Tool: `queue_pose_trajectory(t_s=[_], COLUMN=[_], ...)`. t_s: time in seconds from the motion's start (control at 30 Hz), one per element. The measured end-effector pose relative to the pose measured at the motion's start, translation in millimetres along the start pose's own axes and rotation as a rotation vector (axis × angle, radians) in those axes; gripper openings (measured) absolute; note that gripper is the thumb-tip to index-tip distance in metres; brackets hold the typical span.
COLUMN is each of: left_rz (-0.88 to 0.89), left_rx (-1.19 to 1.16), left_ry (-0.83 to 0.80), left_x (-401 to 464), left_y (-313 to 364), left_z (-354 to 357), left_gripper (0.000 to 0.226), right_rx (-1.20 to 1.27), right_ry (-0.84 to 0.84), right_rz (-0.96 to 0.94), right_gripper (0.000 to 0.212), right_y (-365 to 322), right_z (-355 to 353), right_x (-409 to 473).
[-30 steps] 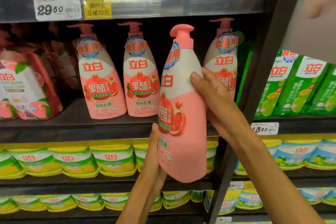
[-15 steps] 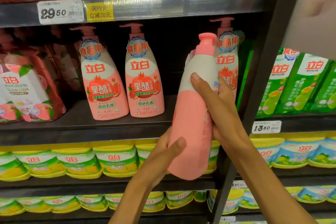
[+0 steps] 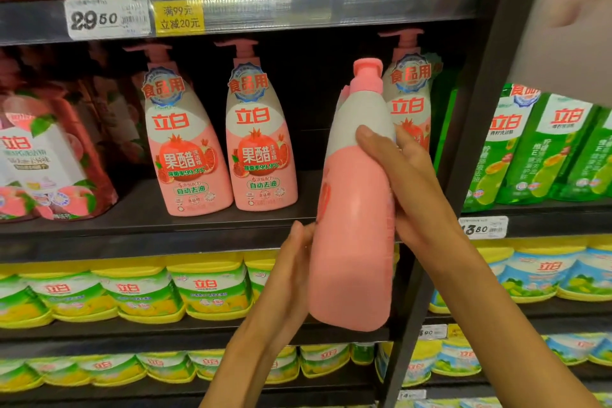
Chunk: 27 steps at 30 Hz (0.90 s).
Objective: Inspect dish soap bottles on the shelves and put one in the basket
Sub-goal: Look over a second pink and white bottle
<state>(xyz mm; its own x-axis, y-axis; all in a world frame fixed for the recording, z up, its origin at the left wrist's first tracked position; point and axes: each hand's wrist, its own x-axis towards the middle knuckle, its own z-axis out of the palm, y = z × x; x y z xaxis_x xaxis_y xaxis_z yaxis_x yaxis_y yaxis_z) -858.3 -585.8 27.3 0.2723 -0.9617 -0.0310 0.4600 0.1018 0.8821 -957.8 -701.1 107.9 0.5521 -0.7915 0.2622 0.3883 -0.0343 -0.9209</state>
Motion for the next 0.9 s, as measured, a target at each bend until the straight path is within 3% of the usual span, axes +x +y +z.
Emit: queue_pose_trajectory(t_s=[0.1, 0.23, 0.3, 0.4, 0.5, 0.73, 0.83, 0.9], left_rz=[-0.03, 0.007, 0.087, 0.163, 0.283, 0.428, 0.453, 0.47], left_rx=[-0.055, -0.083, 0.022, 0.203, 0.349, 0.462, 0.496, 0.515], left_ry=[-0.034, -0.145, -0.076, 0.087, 0.157, 0.148, 0.145, 0.159], left_x=[3, 3, 3, 5, 11, 41, 59, 69], left_y=[-4, -8, -5, -4, -5, 5, 14, 17], left_z=[0, -3, -2, 0, -1, 1, -2, -6], left_gripper=[0.035, 0.059, 0.058, 0.065, 0.065, 0.038, 0.037, 0.042], right_rx=[0.291, 0.383, 0.308, -0.018, -0.276, -0.435, -0.462, -0.477], right_ry=[-0.017, -0.065, -0.101, -0.201, -0.135, -0.099, -0.077, -0.062], right_rz=[0.128, 0.199, 0.189, 0.056, -0.14, -0.308, -0.342, -0.358], right_gripper=[0.035, 0.038, 0.043, 0.05, 0.05, 0.069, 0.075, 0.067], right_y=[9, 19, 15, 5, 7, 2, 4, 10], right_z=[-2, -1, -3, -5, -4, -1, -2, -3], right_x=[1, 4, 9, 15, 13, 38, 56, 67])
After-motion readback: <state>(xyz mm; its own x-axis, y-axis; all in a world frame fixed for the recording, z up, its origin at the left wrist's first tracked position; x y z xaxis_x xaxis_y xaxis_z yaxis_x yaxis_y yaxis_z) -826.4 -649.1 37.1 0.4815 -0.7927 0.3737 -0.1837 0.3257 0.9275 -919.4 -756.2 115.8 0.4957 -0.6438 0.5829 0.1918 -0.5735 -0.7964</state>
